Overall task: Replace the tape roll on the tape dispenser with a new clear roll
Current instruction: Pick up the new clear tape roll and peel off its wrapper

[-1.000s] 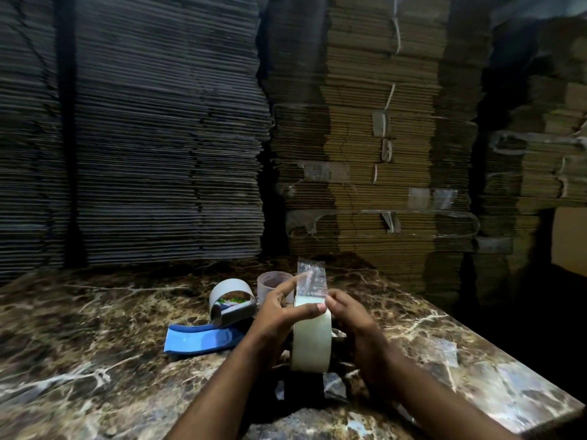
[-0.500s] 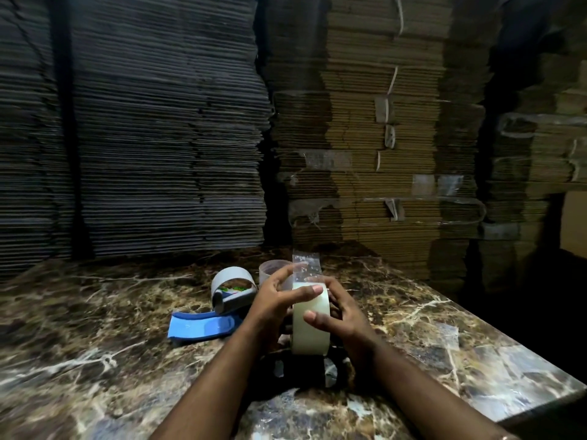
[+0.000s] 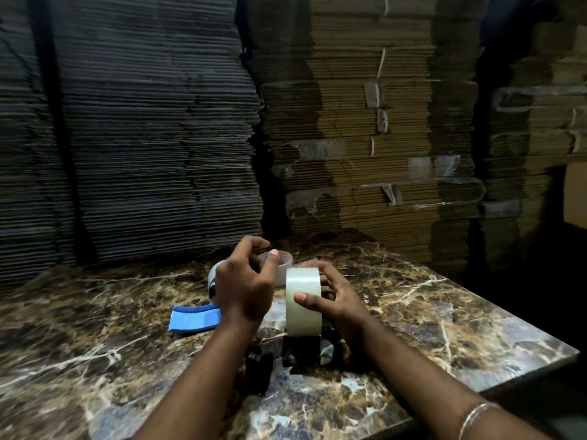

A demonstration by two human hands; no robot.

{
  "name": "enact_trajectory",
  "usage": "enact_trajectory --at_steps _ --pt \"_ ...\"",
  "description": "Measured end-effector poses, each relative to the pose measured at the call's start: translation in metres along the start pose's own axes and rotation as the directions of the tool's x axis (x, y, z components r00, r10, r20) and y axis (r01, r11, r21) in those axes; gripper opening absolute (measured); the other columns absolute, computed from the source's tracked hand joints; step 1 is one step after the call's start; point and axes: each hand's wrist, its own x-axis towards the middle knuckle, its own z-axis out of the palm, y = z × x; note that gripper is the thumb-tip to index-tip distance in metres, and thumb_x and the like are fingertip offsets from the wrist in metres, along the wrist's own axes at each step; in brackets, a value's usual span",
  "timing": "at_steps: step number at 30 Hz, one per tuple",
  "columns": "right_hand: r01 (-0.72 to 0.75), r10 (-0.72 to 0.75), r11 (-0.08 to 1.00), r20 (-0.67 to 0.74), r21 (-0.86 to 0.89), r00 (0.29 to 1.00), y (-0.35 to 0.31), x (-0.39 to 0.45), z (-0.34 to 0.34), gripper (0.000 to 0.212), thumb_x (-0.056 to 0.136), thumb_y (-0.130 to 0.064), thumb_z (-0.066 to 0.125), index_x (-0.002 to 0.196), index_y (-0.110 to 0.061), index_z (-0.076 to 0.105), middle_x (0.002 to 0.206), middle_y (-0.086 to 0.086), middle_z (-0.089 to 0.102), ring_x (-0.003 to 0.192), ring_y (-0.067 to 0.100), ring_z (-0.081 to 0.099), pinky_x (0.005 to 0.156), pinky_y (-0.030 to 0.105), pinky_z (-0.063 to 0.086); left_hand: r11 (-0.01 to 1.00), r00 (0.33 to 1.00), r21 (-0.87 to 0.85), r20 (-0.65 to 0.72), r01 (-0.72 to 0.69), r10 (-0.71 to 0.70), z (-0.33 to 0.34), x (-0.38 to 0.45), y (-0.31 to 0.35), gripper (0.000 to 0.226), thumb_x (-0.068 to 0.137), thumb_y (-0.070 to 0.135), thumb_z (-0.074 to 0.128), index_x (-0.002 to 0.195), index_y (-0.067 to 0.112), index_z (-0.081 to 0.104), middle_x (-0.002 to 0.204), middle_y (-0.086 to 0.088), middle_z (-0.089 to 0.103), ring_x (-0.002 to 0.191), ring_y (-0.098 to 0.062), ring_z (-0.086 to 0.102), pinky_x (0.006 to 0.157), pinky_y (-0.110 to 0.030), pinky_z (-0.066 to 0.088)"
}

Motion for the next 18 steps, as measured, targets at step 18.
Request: enact_trajectory --at_steps 18 --pt "-0.024 0.025 0.999 0.027 -0.044 0.999 -0.002 0.0 0.0 0.058 0.055 -0.043 0.08 0.11 -0.037 0.062 0.115 0.016 0.065 0.105 0.031 0.064 0.076 0.039 0.059 0.753 0.784 0.658 0.468 -0.001 -0.407 -0.008 0.056 -0.036 0.028 0.074 0.035 0.055 0.076 0.009 0.065 0.076 -0.01 0.064 0.067 -0.026 0.058 0.053 -0.029 0.039"
